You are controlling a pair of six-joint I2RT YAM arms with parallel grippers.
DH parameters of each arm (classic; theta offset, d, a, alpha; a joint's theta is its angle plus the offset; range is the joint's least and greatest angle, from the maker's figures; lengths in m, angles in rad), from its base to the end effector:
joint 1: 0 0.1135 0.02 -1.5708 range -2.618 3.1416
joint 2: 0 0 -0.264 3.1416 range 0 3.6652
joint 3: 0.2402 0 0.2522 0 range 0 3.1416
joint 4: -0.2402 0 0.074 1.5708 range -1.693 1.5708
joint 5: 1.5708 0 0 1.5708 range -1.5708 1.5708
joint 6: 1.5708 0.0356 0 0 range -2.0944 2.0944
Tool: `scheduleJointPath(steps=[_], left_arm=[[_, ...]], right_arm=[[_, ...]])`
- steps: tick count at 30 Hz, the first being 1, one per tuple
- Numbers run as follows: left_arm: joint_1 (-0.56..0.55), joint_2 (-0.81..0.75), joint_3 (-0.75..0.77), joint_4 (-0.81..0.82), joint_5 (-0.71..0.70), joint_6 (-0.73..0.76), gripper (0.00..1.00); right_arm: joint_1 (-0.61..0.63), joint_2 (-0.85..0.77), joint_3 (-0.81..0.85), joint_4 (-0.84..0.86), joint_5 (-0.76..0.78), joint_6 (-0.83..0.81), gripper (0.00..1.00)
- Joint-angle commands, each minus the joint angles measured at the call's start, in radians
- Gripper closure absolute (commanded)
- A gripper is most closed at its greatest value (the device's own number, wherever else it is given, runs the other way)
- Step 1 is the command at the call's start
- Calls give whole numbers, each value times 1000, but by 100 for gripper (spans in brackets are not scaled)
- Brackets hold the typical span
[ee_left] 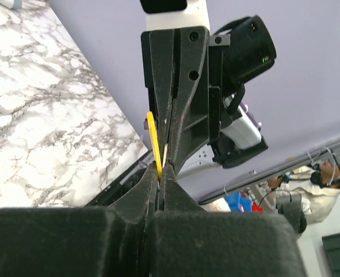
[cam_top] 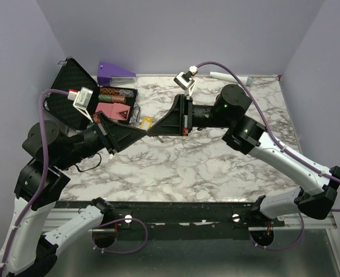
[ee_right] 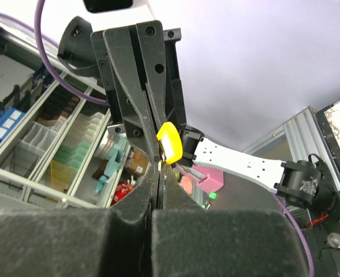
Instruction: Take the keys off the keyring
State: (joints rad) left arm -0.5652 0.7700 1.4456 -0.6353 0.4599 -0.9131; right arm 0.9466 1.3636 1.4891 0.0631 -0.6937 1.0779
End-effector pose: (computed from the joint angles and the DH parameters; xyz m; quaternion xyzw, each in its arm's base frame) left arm 0.0675 -0.0615 0.5016 0.0452 0.6928 -0.5897 0.4126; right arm 0.1573 0.2574 0.4810 -0.2220 0.6153 0.7294 0.2003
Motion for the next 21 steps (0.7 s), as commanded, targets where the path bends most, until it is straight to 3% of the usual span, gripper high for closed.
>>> scheduleJointPath(steps=[1, 10, 21], left_arm=[[-10, 11, -27, 120, -119, -61, 100], [-21, -57, -74, 128, -259, -197, 100], [-74, -26, -62, 158, -302, -224, 100]], right_arm=[[15, 31, -16, 30, 71, 45, 99], [14, 25, -36, 70, 161, 70, 99], [14, 20, -85, 152, 204, 109, 99]])
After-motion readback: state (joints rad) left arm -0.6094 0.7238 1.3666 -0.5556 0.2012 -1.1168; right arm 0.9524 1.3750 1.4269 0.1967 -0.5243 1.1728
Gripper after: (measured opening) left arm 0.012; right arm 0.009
